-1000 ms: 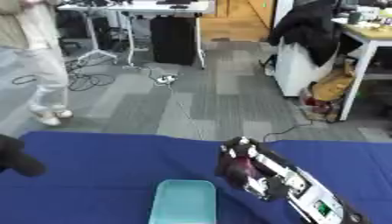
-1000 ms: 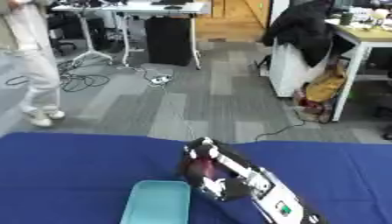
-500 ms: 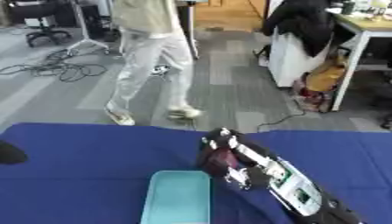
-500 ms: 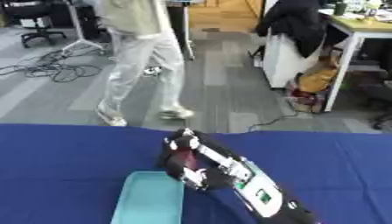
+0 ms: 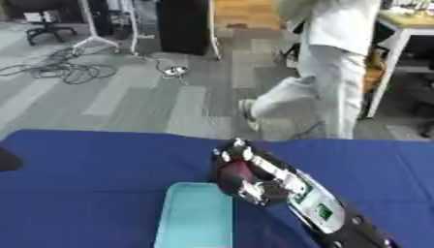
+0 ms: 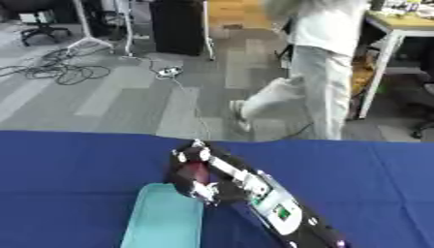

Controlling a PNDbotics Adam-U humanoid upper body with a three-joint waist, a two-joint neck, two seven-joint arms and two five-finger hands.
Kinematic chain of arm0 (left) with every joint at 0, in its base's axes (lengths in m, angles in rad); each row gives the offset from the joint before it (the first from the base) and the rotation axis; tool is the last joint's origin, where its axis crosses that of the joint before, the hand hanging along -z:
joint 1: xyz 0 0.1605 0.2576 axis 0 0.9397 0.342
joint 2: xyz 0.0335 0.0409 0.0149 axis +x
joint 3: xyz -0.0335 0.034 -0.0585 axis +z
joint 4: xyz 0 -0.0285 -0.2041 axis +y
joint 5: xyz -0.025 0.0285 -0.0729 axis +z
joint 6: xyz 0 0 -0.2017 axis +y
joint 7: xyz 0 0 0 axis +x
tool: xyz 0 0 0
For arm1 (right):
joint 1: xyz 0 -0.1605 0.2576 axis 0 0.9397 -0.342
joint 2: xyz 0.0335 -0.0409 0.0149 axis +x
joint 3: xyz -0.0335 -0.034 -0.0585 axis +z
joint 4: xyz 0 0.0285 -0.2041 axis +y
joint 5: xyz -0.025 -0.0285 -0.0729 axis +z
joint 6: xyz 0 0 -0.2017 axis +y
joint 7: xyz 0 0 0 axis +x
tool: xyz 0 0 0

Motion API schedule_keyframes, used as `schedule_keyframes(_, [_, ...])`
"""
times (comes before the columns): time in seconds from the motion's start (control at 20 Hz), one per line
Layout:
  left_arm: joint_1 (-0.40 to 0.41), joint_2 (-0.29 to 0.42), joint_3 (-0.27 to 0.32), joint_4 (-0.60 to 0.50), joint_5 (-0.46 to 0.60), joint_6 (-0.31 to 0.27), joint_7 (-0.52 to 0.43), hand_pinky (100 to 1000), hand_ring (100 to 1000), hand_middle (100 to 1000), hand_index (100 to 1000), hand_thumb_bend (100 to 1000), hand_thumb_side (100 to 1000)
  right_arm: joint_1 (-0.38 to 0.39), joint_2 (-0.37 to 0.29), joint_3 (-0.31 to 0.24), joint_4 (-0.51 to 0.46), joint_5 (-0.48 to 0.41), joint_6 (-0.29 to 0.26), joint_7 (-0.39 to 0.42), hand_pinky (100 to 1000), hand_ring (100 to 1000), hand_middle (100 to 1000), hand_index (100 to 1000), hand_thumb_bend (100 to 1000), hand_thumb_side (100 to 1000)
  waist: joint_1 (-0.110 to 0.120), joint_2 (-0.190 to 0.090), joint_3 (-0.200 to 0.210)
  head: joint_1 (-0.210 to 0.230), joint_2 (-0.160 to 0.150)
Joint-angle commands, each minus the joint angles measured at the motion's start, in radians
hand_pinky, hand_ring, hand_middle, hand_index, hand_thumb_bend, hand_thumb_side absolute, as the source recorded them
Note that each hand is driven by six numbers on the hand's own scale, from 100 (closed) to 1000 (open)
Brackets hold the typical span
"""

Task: Pick up objects on the table and place them in the box.

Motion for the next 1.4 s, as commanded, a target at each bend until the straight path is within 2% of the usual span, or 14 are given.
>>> schedule_keyframes(0.05, [-0.020,0.001,0.010,-0.015,0.005,0.001,-0.002,472,508,623,734,406,823,-0.025,0.001,-0.002,-0.002,0.014,-0.186,0.179,100,100,100,390,100,790,0.002,-0.013,0.005,-0.013,0.001])
schedule_keyframes(0.6, [-0.057,-0.024,0.009,-0.015,0.015,0.003,-0.005,477,511,625,734,401,826,-0.035,0.019,0.016,-0.003,0.044,-0.186,0.159,100,100,100,392,100,792,-0.008,-0.004,0.035,-0.029,-0.008])
schedule_keyframes(1.4, [-0.096,-0.048,0.007,-0.015,0.031,0.001,-0.014,481,513,626,733,395,830,-0.031,0.020,0.010,-0.005,0.071,-0.186,0.144,100,100,100,398,106,799,-0.024,0.009,0.068,-0.050,-0.015])
